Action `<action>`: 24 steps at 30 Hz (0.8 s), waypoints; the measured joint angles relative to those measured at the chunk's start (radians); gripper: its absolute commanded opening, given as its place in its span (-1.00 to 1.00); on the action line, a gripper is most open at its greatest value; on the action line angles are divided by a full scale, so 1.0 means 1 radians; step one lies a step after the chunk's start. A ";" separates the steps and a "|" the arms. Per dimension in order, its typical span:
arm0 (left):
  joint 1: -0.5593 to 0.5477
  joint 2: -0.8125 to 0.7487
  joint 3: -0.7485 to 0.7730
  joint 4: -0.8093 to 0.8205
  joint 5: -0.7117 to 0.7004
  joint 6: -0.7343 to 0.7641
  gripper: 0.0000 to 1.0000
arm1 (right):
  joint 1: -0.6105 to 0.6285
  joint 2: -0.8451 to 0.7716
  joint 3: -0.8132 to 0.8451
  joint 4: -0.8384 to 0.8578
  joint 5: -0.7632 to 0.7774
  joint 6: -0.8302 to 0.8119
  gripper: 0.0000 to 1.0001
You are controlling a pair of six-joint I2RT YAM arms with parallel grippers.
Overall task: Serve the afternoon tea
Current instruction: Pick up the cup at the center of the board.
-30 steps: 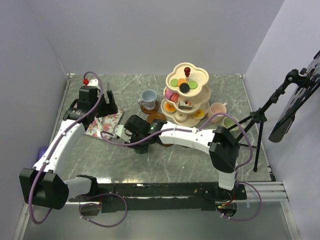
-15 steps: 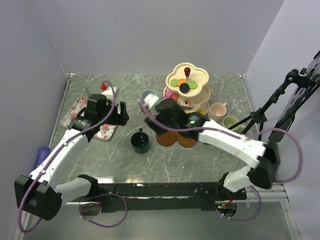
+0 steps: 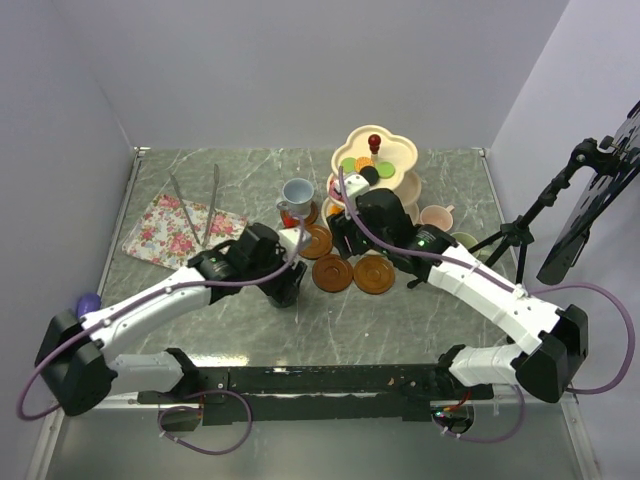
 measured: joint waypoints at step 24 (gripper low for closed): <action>0.146 0.370 0.172 -0.141 -0.237 -0.377 -0.93 | -0.028 -0.076 -0.027 0.011 0.023 0.045 0.34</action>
